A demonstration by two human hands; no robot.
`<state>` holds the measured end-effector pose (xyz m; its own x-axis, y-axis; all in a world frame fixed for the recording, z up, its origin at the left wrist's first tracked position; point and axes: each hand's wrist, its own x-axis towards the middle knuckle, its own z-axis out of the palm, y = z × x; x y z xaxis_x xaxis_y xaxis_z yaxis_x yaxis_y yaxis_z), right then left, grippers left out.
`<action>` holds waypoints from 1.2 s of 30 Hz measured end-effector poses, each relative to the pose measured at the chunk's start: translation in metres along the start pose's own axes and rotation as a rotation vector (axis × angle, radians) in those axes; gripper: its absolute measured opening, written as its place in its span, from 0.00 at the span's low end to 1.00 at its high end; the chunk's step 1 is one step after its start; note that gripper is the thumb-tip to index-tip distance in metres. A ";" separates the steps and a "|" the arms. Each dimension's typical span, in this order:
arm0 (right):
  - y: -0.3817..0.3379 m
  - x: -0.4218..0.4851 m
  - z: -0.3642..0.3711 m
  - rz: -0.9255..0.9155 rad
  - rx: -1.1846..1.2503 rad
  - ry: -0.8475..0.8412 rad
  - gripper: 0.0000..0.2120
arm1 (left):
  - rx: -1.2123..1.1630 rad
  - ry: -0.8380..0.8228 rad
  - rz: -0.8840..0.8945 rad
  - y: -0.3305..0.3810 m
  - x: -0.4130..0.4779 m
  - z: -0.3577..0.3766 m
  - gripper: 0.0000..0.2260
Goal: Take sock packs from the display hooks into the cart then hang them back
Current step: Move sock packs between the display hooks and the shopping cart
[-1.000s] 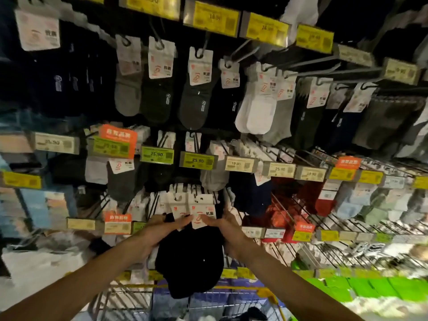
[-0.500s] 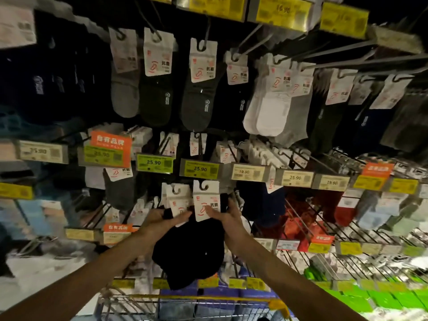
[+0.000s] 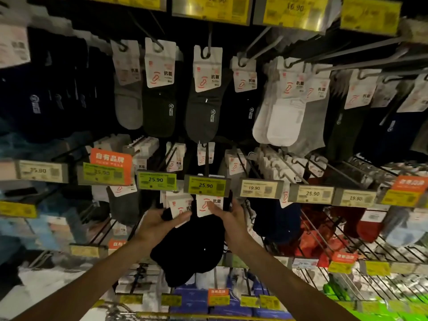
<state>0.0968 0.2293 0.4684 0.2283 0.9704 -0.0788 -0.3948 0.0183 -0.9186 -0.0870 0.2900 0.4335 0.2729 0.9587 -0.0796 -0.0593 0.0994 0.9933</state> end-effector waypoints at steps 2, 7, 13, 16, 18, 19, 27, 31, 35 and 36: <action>0.001 -0.001 0.000 -0.017 -0.023 -0.014 0.16 | 0.041 0.010 0.004 -0.002 -0.002 0.002 0.07; 0.006 0.000 0.000 -0.047 -0.053 -0.015 0.19 | 0.044 0.024 0.013 -0.007 -0.003 0.000 0.08; 0.014 -0.007 -0.002 -0.058 -0.077 -0.043 0.21 | 0.123 -0.017 0.051 -0.004 -0.012 -0.011 0.14; 0.018 -0.013 -0.005 -0.077 -0.089 -0.081 0.23 | 0.166 -0.053 0.046 -0.005 -0.018 -0.017 0.14; 0.016 -0.016 -0.004 -0.086 -0.099 -0.095 0.23 | 0.179 -0.052 0.045 -0.003 -0.021 -0.018 0.13; 0.015 -0.018 -0.004 -0.091 -0.103 -0.097 0.23 | 0.184 -0.046 0.044 -0.003 -0.023 -0.018 0.13; 0.006 -0.030 0.003 -0.139 -0.077 -0.109 0.21 | 0.146 -0.021 0.044 0.007 -0.035 -0.015 0.11; 0.001 -0.025 0.008 -0.146 -0.055 -0.069 0.17 | 0.179 0.011 0.038 0.017 -0.031 -0.013 0.10; 0.006 -0.013 0.011 -0.112 -0.030 -0.010 0.17 | 0.229 0.075 -0.012 0.018 -0.026 -0.013 0.12; 0.008 -0.008 0.010 -0.110 -0.042 -0.002 0.17 | 0.238 0.099 -0.023 0.017 -0.025 -0.014 0.14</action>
<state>0.0825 0.2241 0.4656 0.2664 0.9636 0.0242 -0.3302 0.1149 -0.9369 -0.1080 0.2719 0.4516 0.1757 0.9795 -0.0989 0.1763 0.0675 0.9820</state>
